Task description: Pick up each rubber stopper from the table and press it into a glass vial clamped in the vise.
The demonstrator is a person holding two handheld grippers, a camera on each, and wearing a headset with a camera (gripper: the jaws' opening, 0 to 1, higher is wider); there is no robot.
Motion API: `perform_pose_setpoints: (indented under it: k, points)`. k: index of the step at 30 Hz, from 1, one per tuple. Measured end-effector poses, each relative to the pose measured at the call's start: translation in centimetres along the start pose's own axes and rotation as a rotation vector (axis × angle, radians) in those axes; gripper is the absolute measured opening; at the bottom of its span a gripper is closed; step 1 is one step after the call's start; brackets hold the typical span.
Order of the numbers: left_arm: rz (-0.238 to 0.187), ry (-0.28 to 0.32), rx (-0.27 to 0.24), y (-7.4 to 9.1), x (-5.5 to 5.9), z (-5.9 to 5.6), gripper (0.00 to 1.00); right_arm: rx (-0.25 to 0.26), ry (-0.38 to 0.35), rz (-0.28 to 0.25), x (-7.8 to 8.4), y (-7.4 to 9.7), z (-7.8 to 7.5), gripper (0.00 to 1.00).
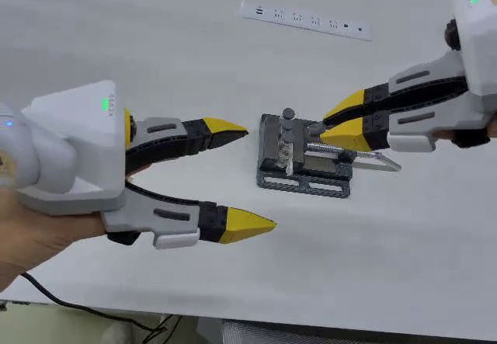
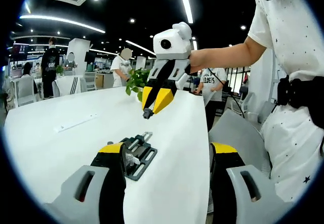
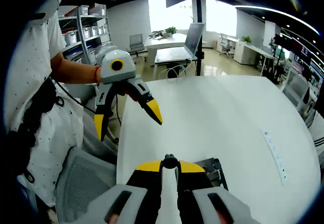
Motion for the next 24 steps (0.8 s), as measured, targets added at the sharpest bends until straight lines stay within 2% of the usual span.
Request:
perform_pose_setpoints:
  k: [4, 10, 14, 17, 24]
  points:
    - [0.010, 0.000, -0.023, 0.1, 0.5, 0.3, 0.73, -0.023, 0.026, 0.061, 0.0, -0.9, -0.9, 0.05]
    - [0.021, -0.001, -0.062, 0.1, 1.3, 0.9, 0.88, -0.076, 0.094, 0.189, 0.5, -2.9, -2.3, 0.05]
    - [0.026, 0.006, -0.072, 0.0, 1.7, 1.2, 0.93, -0.098, 0.124, 0.240, 0.6, -4.1, -3.1, 0.05]
    - [0.027, 0.021, -0.080, -0.1, 2.1, 1.5, 0.98, -0.118, 0.183, 0.319, 1.0, -5.1, -3.6, 0.05]
    - [0.056, 0.015, -0.082, -0.4, 3.1, 1.9, 0.99, -0.158, 0.206, 0.386, 1.7, -7.2, -4.1, 0.05]
Point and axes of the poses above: the centre of the closed fingertips' face, and the gripper's own axes: y roughly backward along the fingers, z roughly to its left, x roughly out of its underside, the point moved 10 cm from there along y, roughly backward along the fingers, and after that the axes turned 14 degrees about y, right-handed, at the moved point
